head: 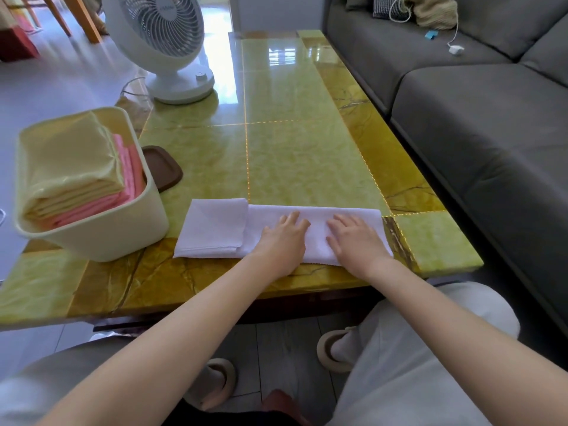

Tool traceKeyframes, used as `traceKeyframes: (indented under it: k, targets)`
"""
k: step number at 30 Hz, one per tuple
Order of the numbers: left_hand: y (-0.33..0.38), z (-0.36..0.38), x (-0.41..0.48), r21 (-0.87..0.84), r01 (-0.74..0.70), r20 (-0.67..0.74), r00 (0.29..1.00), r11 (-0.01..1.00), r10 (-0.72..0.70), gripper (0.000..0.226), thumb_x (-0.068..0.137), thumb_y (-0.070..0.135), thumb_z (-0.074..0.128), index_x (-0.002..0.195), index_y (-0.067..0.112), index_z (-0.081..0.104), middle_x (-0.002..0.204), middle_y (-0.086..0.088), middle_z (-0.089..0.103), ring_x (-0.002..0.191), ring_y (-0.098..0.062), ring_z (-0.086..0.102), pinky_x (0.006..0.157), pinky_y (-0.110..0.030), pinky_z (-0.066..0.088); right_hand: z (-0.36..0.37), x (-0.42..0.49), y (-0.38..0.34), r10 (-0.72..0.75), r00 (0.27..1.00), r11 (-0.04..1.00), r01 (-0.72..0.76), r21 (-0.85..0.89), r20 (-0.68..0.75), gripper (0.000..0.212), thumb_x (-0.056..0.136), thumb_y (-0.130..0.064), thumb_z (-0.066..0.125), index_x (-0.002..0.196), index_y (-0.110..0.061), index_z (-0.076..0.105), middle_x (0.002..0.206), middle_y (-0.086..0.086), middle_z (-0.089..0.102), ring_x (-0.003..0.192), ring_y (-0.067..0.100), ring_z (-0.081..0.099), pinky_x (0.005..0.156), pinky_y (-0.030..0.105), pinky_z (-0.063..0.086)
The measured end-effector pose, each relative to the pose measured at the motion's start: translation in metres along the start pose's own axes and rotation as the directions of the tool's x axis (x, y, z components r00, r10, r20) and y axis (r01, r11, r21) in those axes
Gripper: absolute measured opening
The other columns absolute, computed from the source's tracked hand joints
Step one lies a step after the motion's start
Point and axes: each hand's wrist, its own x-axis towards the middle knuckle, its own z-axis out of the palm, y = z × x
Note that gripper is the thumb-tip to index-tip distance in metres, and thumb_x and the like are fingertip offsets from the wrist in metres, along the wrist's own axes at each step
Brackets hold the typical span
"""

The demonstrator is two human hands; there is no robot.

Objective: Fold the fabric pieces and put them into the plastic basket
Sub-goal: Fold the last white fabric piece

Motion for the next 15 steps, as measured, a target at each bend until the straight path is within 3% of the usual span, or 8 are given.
traceKeyframes:
  k: [2,5,7,10,15]
  targets:
    - [0.001,-0.002,0.006,0.005,0.039,0.048,0.998,0.999,-0.039,0.045,0.099,0.026,0.035,0.143,0.014,0.029,0.157,-0.009,0.009,0.139,-0.027,0.019,0.099,-0.047,0.035,-0.001,0.0,0.014,0.093,0.994,0.996,-0.093,-0.001,0.063,0.051,0.1,-0.035,0.031,0.147,-0.017,0.024,0.156,0.001,0.02,0.143,0.023,0.017,0.116,0.04,0.021]
    - [0.002,-0.001,0.013,0.092,0.049,0.054,0.997,0.995,-0.054,0.052,0.097,0.038,0.035,0.142,0.015,0.029,0.153,-0.009,0.019,0.134,-0.03,0.024,0.099,-0.045,0.032,-0.007,-0.004,0.029,0.192,0.978,0.981,-0.192,-0.009,0.085,0.055,0.099,-0.039,0.032,0.149,-0.02,0.019,0.158,0.0,0.014,0.144,0.029,0.01,0.117,0.041,0.014]
    - [0.004,0.0,0.013,0.164,0.041,0.002,0.999,0.986,-0.042,0.053,0.094,0.042,0.036,0.14,0.015,0.032,0.147,-0.009,0.028,0.129,-0.03,0.028,0.099,-0.044,0.029,-0.011,-0.008,0.031,0.241,0.968,0.97,-0.242,0.018,0.07,0.055,0.098,-0.039,0.036,0.147,-0.018,0.022,0.156,0.004,0.017,0.14,0.032,0.016,0.113,0.039,0.018]
    - [0.007,0.001,0.014,0.134,0.053,-0.005,0.999,0.99,-0.052,0.055,0.093,0.042,0.036,0.139,0.013,0.031,0.146,-0.01,0.028,0.13,-0.03,0.026,0.099,-0.046,0.03,-0.013,-0.01,0.027,0.355,0.934,0.925,-0.358,0.126,0.045,0.064,0.093,-0.037,0.05,0.142,-0.007,0.023,0.146,0.015,0.028,0.13,0.035,0.029,0.105,0.04,0.03]
    - [0.008,0.002,0.011,0.138,0.055,0.004,0.998,0.989,-0.056,0.055,0.094,0.04,0.034,0.142,0.012,0.028,0.15,-0.011,0.022,0.132,-0.03,0.023,0.096,-0.049,0.03,-0.023,-0.011,0.025,0.513,0.839,0.768,-0.544,0.337,0.182,0.082,0.084,-0.029,0.066,0.14,0.004,0.016,0.14,0.021,0.026,0.121,0.038,0.045,0.094,0.037,0.041]
